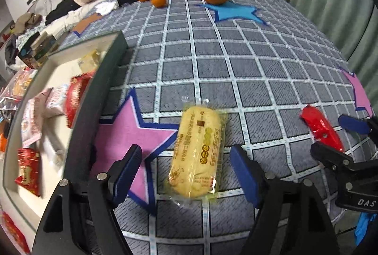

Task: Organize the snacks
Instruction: 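Lower both bars back onto the table and open both grippers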

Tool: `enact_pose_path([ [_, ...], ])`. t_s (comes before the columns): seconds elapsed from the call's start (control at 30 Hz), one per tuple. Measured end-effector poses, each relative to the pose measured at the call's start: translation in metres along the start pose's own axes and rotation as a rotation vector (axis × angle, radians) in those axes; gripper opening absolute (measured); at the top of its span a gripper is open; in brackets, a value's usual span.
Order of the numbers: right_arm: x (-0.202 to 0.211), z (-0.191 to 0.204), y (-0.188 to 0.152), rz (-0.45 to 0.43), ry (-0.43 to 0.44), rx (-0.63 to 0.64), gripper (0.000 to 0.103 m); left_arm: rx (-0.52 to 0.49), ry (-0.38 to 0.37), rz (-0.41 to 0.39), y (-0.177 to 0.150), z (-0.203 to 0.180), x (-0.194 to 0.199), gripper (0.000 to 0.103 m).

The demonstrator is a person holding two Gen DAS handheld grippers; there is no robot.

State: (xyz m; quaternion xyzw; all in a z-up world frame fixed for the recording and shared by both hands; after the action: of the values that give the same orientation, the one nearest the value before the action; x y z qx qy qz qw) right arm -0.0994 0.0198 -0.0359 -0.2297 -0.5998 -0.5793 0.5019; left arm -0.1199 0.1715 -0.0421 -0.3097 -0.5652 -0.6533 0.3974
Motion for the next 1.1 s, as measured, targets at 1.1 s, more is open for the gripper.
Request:
enact_pose_path([
  [1.1, -0.009, 0.004, 0.000, -0.078, -0.013, 0.116, 0.103, 0.024, -0.027, 0.006, 0.003, -0.003, -0.011, 0.102],
])
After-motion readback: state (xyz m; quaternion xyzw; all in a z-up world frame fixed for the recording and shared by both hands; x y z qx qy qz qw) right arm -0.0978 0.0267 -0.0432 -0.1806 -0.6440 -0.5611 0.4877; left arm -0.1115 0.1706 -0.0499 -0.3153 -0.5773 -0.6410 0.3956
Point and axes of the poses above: each gripper's, at about its wrist camera, not at the fingertips, and x roughly against the way its jaws point, z to its left, y to its top, the point moved 6 cm from there along -x, roughly the way its jaws point, and after that the axes turned 8 degrees about y, right-handed, at the moved point
